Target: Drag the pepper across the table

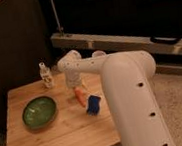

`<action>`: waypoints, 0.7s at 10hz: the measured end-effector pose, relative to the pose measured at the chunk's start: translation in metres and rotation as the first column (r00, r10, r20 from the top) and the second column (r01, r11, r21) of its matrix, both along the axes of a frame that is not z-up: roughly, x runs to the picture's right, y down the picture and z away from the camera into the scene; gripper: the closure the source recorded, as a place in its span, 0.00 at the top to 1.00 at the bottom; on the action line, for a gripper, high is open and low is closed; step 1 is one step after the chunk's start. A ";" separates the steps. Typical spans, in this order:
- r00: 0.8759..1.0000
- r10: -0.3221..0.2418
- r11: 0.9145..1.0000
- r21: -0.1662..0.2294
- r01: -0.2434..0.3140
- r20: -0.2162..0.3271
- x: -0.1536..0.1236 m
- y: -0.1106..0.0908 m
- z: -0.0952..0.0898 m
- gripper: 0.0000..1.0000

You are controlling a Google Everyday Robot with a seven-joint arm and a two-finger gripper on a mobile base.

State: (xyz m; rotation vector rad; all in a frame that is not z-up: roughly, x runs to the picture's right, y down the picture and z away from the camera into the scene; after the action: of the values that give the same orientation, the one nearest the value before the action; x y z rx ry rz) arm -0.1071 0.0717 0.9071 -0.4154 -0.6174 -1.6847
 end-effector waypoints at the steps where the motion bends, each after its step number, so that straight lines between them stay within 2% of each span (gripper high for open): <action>1: 1.000 -0.004 1.000 -0.005 0.004 -0.003 -0.001 0.002 0.002 0.76; 4: 0.999 -0.022 1.000 -0.005 0.022 -0.025 0.000 0.005 0.007 0.52; 7: 0.998 -0.043 0.999 -0.018 0.042 -0.041 0.001 0.011 0.014 0.50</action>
State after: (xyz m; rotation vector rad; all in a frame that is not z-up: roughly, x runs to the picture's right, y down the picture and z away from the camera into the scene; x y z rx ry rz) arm -0.1062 0.0829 0.9208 -0.4780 -0.5965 -1.7079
